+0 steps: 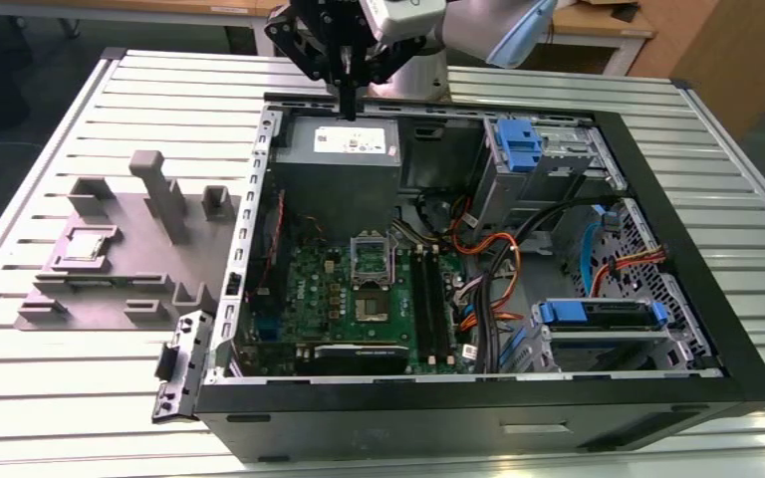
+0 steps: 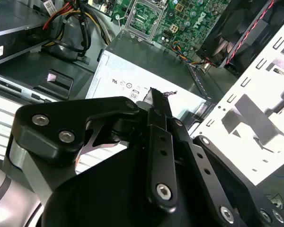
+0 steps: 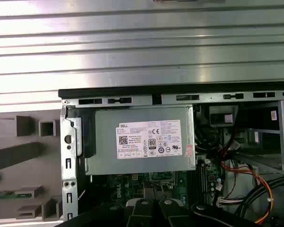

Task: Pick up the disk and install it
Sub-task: 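Insert the first disk wire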

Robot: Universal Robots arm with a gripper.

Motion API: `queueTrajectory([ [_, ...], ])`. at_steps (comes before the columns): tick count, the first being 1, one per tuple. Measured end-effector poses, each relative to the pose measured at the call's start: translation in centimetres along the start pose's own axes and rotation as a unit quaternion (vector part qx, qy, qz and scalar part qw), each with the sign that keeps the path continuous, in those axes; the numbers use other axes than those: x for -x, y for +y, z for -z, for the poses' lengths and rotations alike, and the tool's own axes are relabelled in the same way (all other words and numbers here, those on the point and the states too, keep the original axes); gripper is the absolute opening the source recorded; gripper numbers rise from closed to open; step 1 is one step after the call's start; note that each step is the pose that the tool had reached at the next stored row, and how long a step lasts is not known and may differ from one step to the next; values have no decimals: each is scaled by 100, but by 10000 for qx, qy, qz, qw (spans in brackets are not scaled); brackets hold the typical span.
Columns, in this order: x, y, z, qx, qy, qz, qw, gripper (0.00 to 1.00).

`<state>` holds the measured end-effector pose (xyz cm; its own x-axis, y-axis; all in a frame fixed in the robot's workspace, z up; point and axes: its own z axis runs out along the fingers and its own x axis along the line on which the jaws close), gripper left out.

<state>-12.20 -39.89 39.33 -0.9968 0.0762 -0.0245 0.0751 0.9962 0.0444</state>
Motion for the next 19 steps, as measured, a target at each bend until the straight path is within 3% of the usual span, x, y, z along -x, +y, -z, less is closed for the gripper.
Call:
queueTrajectory([
  [14, 9, 1, 0, 0, 0, 0, 10000, 10],
  [19, 216, 16, -7, 0, 1, 0, 10000, 10],
])
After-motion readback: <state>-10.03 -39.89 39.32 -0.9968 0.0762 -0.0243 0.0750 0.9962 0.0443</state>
